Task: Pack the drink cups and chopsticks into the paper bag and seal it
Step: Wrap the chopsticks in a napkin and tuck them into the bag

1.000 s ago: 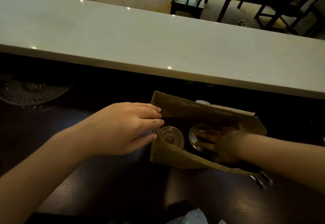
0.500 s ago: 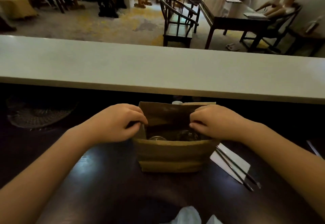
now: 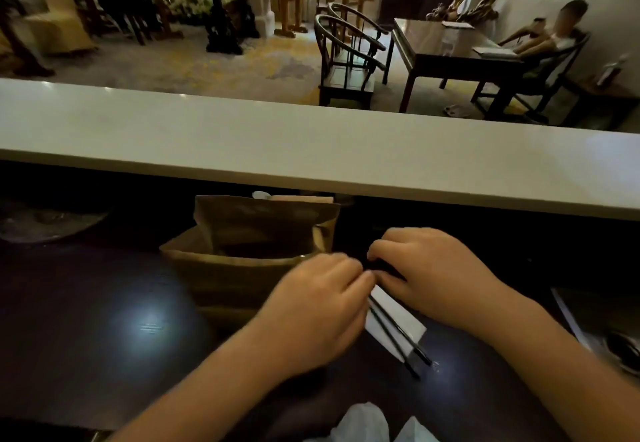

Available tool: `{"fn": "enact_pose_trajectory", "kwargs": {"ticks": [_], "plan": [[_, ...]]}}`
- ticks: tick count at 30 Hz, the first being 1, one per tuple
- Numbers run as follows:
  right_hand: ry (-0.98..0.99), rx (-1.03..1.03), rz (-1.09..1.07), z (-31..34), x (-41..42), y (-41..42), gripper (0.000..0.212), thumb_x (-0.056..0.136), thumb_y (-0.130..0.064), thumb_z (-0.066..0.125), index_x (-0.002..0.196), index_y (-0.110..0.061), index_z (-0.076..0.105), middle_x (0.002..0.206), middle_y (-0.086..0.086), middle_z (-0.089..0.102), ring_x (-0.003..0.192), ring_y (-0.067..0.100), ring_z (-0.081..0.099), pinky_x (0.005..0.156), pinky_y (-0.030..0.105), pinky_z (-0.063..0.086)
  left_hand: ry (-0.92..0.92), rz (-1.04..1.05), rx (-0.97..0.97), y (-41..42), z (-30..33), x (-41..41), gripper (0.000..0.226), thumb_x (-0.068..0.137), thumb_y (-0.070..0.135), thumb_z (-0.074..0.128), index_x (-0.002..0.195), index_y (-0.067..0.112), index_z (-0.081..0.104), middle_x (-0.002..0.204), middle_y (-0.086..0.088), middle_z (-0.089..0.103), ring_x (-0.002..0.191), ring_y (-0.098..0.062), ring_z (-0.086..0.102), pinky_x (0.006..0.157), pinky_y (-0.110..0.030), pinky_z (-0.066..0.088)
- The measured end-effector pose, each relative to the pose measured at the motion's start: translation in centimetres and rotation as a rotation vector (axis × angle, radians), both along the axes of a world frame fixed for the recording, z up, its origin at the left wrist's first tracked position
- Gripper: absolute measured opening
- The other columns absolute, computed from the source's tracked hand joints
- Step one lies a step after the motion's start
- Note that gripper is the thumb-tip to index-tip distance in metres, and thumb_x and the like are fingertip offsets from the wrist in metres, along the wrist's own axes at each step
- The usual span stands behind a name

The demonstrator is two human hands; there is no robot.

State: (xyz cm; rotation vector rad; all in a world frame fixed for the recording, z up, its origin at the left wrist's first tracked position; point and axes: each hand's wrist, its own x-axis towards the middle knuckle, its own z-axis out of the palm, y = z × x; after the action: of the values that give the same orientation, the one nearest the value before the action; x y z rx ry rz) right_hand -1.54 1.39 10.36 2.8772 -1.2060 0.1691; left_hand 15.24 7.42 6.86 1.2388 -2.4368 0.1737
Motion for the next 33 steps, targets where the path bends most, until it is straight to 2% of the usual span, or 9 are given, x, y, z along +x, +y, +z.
{"fn": "enact_pose_trajectory", "kwargs": {"ticks": [9, 12, 16, 19, 23, 26, 29, 31, 33], "plan": [[0.115, 0.306, -0.271, -10.9, -9.5, -1.1, 0.031, 0.088, -0.035, 0.047, 0.115, -0.021, 0.054, 0.111, -0.001, 0.058, 0.102, 0.021, 0.056, 0.081, 0.035, 0.047, 0.021, 0.122, 0.286, -2.6, -13.5, -8.7, 0.042, 0.073, 0.021, 0.059, 0.114, 0.009, 0.060, 0.110, -0.008, 0.066, 0.098, -0.023, 0.064, 0.086, -0.034, 0.052], [0.055, 0.386, -0.357, -15.0, -10.7, -1.6, 0.032, 0.086, -0.035, 0.052, 0.113, -0.018, 0.056, 0.112, 0.001, 0.059, 0.102, 0.022, 0.056, 0.078, 0.036, 0.049, 0.004, 0.191, 0.398, -3.9, -17.0, -9.3, 0.048, 0.076, 0.024, 0.046, 0.121, 0.010, 0.056, 0.121, -0.013, 0.062, 0.109, -0.028, 0.061, 0.090, -0.038, 0.050], [-0.017, 0.405, -0.436, -19.7, -10.4, -1.8, 0.051, 0.082, -0.043, 0.057, 0.125, -0.016, 0.048, 0.127, 0.003, 0.049, 0.116, 0.023, 0.045, 0.086, 0.036, 0.046, -0.085, 0.263, 0.570, -5.0, -19.9, -10.2, 0.057, 0.090, 0.023, 0.041, 0.145, 0.020, 0.025, 0.154, -0.014, 0.022, 0.141, -0.029, 0.022, 0.113, -0.044, 0.025], [0.010, 0.386, -0.465, -22.4, -9.6, -1.7, 0.056, 0.078, -0.046, 0.059, 0.123, -0.014, 0.049, 0.131, 0.007, 0.047, 0.118, 0.027, 0.042, 0.087, 0.038, 0.045, -0.207, 0.297, 0.690, -5.2, -21.0, -10.6, 0.061, 0.094, 0.025, 0.036, 0.148, 0.028, 0.007, 0.158, -0.008, -0.001, 0.145, -0.025, 0.004, 0.115, -0.044, 0.016], [0.002, 0.364, -0.501, -24.5, -8.8, -1.1, 0.044, 0.056, -0.041, 0.079, 0.090, -0.016, 0.067, 0.098, 0.008, 0.066, 0.088, 0.029, 0.060, 0.063, 0.038, 0.051, -0.244, 0.326, 0.777, -5.2, -21.8, -10.8, 0.061, 0.094, 0.028, 0.036, 0.148, 0.028, 0.006, 0.158, -0.005, -0.008, 0.145, -0.024, -0.001, 0.114, -0.047, 0.014], [-0.047, 0.276, -0.503, -25.1, -8.6, -1.0, 0.033, 0.045, -0.031, 0.085, 0.069, -0.017, 0.068, 0.073, 0.003, 0.066, 0.066, 0.024, 0.062, 0.049, 0.031, 0.050, -0.046, 0.392, 0.763, -4.9, -22.3, -11.3, 0.064, 0.092, 0.023, 0.041, 0.148, 0.022, 0.010, 0.158, -0.009, -0.002, 0.145, -0.024, 0.001, 0.116, -0.042, 0.014], [-0.089, 0.253, -0.504, -25.2, -8.6, -1.2, 0.025, 0.045, -0.022, 0.084, 0.061, -0.017, 0.066, 0.065, 0.002, 0.063, 0.058, 0.023, 0.059, 0.044, 0.027, 0.047, 0.488, 0.648, 0.699, -4.2, -22.5, -12.4, 0.060, 0.088, 0.012, 0.050, 0.142, 0.004, 0.028, 0.150, -0.018, 0.026, 0.140, -0.027, 0.021, 0.113, -0.029, 0.018], [-0.098, 0.256, -0.516, -25.5, -8.8, -1.3, 0.023, 0.046, -0.019, 0.084, 0.060, -0.016, 0.066, 0.065, 0.002, 0.063, 0.057, 0.024, 0.059, 0.043, 0.028, 0.046, 0.827, 0.857, 0.714, -4.2, -22.3, -13.5, 0.037, 0.081, 0.001, 0.054, 0.118, -0.004, 0.054, 0.116, -0.018, 0.056, 0.110, -0.027, 0.050, 0.100, -0.032, 0.038], [-0.133, 0.256, -0.525, -25.8, -8.8, -1.3, 0.021, 0.049, -0.016, 0.082, 0.062, -0.014, 0.065, 0.072, 0.005, 0.064, 0.060, 0.026, 0.059, 0.045, 0.031, 0.047, 1.114, 0.997, 0.802, -4.6, -21.8, -14.5, 0.011, 0.076, 0.001, 0.053, 0.083, -0.002, 0.061, 0.079, -0.020, 0.059, 0.076, -0.027, 0.054, 0.076, -0.043, 0.051]]}}
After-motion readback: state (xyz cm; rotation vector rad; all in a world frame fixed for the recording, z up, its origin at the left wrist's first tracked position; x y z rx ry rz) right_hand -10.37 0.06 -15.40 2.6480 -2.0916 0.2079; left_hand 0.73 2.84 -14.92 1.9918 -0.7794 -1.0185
